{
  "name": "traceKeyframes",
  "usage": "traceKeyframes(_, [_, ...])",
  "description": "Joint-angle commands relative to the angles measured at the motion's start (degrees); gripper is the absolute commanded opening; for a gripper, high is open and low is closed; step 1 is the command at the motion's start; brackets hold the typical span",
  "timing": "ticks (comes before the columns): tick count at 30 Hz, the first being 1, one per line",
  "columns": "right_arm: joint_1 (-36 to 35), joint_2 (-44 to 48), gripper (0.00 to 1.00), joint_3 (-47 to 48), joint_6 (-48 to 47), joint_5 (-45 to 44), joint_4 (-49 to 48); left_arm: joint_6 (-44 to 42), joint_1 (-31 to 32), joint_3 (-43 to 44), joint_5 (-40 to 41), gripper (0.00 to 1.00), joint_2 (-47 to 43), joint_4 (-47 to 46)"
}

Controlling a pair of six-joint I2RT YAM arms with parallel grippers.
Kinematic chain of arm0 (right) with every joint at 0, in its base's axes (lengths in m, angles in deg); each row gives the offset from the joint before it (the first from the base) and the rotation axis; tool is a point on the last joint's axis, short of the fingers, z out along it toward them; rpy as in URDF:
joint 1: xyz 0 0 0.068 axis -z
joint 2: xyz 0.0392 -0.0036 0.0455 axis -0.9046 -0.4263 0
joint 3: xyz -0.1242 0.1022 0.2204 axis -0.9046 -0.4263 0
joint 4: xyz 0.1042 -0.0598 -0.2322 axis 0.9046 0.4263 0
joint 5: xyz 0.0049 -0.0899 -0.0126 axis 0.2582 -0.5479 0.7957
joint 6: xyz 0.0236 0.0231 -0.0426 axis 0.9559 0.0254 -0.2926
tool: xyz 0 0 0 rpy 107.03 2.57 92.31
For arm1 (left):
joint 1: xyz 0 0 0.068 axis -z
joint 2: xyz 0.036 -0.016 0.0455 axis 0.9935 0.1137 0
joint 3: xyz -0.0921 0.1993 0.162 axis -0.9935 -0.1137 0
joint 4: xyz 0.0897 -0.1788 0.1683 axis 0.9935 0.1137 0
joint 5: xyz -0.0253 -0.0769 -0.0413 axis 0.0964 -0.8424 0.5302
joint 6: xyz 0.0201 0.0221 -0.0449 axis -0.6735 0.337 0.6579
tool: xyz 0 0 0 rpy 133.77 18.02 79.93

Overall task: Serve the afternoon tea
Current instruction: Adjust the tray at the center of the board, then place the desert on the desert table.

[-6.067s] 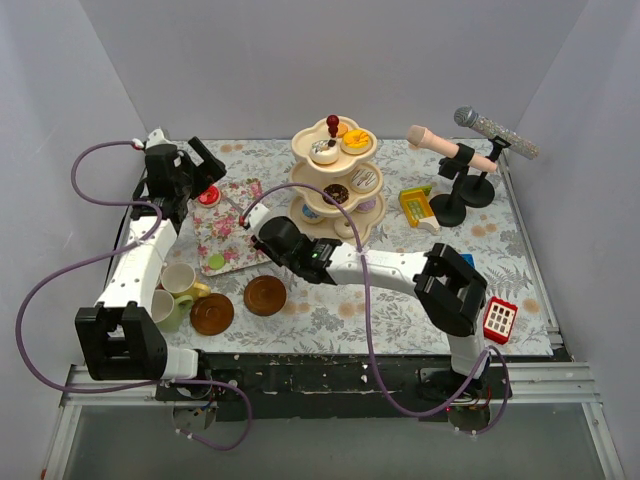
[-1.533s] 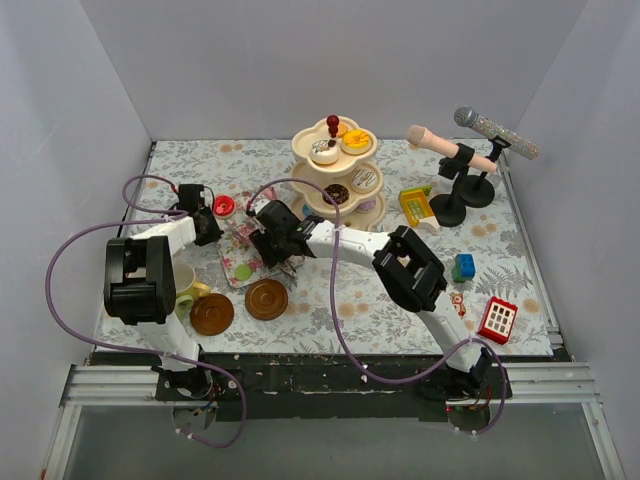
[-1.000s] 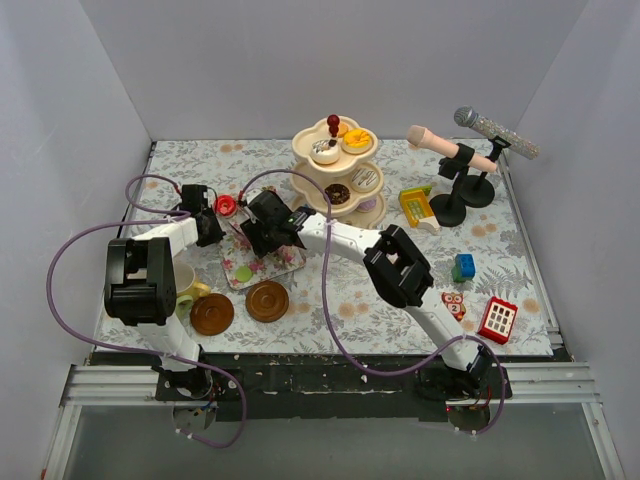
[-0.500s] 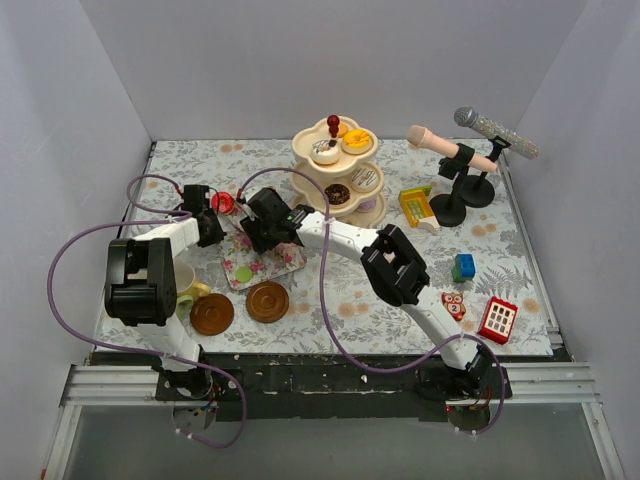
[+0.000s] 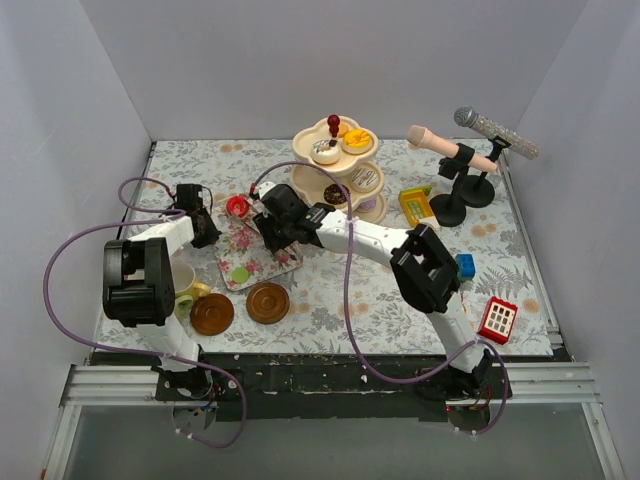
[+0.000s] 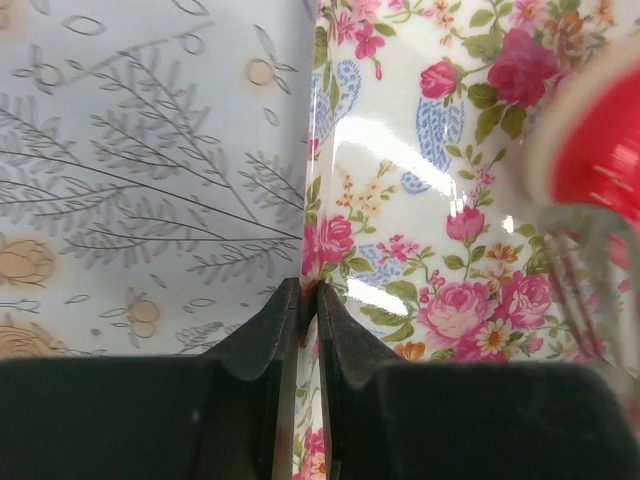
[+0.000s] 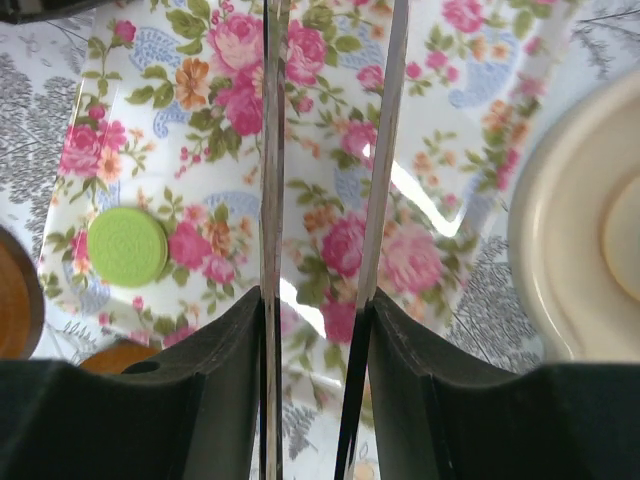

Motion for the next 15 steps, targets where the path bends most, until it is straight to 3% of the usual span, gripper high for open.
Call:
traceKeyframes(1, [-0.1,7.9,0.21,-3.1,0.1,-1.0,-3.3,0.1,-3.1,3.0,0.6,0.0,-1.6,1.0])
traceKeyframes(15, [-1.8,22.7,0.18,-12.6,-0.7,-2.9,0.1,0.4,-7.9,7.8,-0.8,0.0,3.2,0.2])
